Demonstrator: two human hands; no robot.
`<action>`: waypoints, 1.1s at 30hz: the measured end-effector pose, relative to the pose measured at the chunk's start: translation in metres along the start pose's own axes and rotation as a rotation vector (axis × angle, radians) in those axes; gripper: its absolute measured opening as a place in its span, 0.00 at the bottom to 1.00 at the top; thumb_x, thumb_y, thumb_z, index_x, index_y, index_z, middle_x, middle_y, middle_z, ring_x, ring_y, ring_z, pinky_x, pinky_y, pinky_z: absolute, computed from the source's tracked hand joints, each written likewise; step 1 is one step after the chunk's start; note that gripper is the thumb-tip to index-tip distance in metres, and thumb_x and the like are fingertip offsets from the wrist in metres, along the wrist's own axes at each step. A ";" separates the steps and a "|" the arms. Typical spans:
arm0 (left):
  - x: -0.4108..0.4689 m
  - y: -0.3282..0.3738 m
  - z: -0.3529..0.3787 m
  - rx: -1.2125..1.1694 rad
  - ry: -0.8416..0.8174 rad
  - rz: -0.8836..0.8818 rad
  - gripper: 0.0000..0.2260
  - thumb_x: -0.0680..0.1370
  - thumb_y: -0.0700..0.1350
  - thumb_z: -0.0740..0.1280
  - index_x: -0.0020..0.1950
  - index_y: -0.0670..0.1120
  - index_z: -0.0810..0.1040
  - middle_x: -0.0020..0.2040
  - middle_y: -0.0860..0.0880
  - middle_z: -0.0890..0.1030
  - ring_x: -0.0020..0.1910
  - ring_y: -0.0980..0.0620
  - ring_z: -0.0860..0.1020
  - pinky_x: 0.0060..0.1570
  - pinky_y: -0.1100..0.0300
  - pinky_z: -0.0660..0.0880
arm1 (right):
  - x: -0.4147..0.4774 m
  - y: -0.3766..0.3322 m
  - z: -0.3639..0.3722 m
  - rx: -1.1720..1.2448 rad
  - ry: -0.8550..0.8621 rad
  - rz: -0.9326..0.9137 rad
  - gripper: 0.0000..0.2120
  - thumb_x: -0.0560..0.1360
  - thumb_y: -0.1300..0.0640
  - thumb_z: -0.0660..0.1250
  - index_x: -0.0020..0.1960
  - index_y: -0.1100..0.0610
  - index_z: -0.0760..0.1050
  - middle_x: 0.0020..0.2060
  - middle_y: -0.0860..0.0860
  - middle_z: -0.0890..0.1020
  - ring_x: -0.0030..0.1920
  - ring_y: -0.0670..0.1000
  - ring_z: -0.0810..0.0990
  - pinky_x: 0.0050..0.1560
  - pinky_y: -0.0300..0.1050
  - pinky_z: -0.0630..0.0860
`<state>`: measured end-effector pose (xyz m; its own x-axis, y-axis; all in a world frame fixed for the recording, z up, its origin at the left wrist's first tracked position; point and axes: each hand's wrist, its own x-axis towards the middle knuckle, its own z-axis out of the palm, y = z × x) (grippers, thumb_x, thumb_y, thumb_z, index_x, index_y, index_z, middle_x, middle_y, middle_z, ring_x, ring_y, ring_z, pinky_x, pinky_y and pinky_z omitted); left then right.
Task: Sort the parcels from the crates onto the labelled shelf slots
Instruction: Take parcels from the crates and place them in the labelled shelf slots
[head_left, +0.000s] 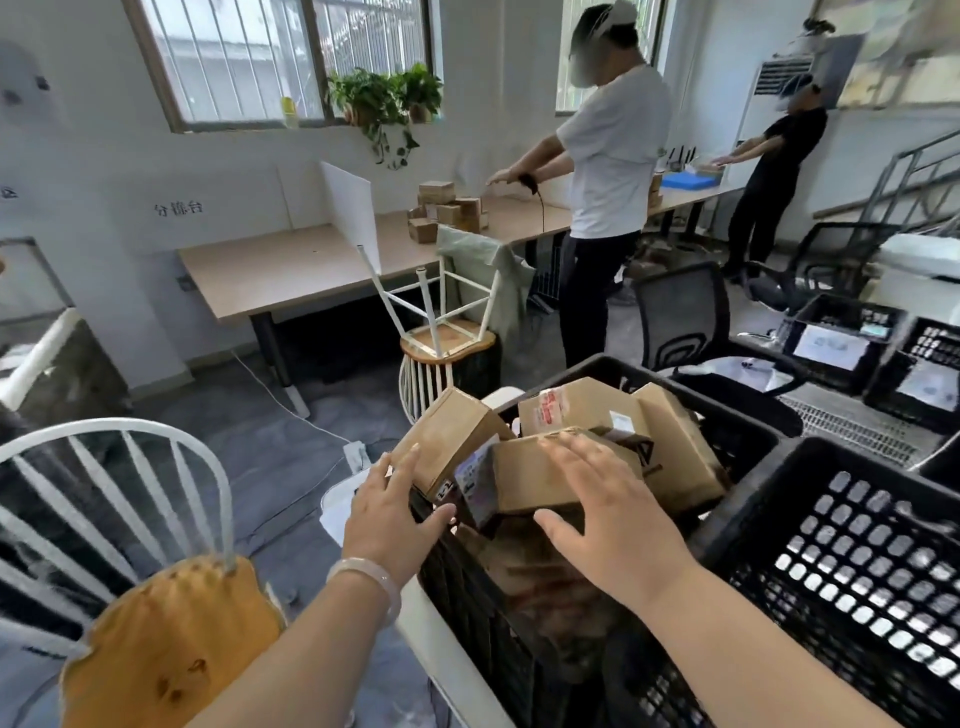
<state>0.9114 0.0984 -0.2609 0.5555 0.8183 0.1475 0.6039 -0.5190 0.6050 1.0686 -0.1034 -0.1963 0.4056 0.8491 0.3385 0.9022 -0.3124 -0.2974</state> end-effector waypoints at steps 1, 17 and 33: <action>0.007 -0.005 0.004 -0.023 -0.023 -0.004 0.37 0.73 0.61 0.72 0.78 0.61 0.58 0.78 0.50 0.60 0.75 0.44 0.62 0.72 0.44 0.64 | 0.004 0.002 0.002 -0.007 0.006 0.009 0.32 0.76 0.40 0.62 0.76 0.44 0.55 0.75 0.46 0.60 0.76 0.47 0.54 0.72 0.41 0.48; 0.116 -0.012 -0.037 -0.519 -0.067 0.343 0.26 0.67 0.47 0.80 0.55 0.70 0.73 0.61 0.61 0.66 0.57 0.75 0.66 0.58 0.70 0.68 | 0.075 -0.036 0.017 -0.049 0.107 0.182 0.31 0.77 0.41 0.62 0.76 0.40 0.54 0.75 0.43 0.59 0.75 0.44 0.52 0.74 0.42 0.50; 0.171 0.081 -0.104 -1.292 -0.593 0.337 0.21 0.70 0.45 0.75 0.62 0.53 0.77 0.59 0.41 0.81 0.55 0.38 0.81 0.54 0.40 0.79 | 0.074 -0.073 -0.013 0.496 0.496 0.556 0.38 0.70 0.41 0.73 0.70 0.26 0.53 0.62 0.32 0.71 0.63 0.40 0.71 0.60 0.47 0.74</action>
<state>0.9961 0.2221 -0.1053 0.9059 0.3199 0.2775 -0.3452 0.1782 0.9215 1.0342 -0.0232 -0.1381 0.8858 0.3124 0.3431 0.4359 -0.3065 -0.8462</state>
